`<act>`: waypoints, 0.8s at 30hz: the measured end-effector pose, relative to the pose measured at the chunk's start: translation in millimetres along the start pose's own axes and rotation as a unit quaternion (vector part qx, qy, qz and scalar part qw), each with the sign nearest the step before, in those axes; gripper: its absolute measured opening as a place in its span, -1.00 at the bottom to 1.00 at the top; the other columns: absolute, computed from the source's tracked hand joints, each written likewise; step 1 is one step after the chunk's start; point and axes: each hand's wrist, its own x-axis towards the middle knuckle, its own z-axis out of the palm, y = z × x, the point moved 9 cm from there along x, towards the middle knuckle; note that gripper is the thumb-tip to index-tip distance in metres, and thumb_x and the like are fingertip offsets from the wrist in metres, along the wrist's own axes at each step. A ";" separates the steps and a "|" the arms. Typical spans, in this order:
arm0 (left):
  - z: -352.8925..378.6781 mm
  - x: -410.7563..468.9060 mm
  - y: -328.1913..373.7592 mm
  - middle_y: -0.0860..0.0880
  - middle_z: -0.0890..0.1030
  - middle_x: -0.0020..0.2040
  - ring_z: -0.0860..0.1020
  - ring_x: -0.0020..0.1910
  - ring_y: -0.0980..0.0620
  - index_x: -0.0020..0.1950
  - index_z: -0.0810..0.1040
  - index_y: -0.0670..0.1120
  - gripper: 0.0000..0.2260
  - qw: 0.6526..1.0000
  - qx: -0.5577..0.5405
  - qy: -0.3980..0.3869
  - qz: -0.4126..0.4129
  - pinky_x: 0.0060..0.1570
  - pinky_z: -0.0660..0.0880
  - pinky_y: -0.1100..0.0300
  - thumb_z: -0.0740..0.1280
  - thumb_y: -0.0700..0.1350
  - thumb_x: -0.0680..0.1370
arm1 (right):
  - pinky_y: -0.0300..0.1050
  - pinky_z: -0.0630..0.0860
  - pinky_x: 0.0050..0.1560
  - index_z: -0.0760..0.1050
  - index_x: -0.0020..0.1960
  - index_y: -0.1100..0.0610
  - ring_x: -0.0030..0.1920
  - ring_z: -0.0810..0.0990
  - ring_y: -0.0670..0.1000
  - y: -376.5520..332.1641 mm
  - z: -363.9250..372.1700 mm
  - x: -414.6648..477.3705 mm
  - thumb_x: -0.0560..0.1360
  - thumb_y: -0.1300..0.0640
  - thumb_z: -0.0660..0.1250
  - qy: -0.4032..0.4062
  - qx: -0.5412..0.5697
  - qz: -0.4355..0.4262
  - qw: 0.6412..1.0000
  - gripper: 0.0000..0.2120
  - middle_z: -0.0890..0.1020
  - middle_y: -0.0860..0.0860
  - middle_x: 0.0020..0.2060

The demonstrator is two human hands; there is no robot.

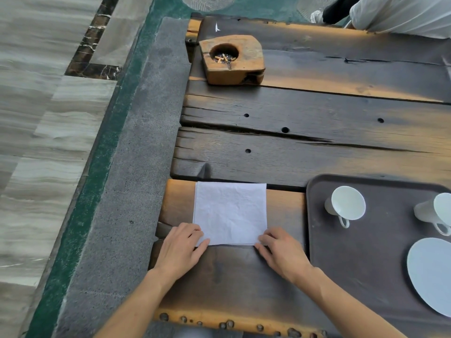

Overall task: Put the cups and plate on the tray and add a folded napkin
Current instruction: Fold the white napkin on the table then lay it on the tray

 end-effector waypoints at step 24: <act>63.8 96.5 3.3 -0.14 0.09 0.66 0.08 0.64 -0.13 0.65 0.13 -0.16 -0.34 0.989 0.104 -0.102 -0.020 0.58 -0.03 -0.13 -0.06 0.23 0.67 | 0.34 -0.12 0.56 -0.09 0.66 0.06 0.64 -0.15 0.09 11.6 32.9 90.5 0.59 -0.38 -0.15 0.015 -0.060 0.110 0.992 -0.21 -0.09 0.10 0.65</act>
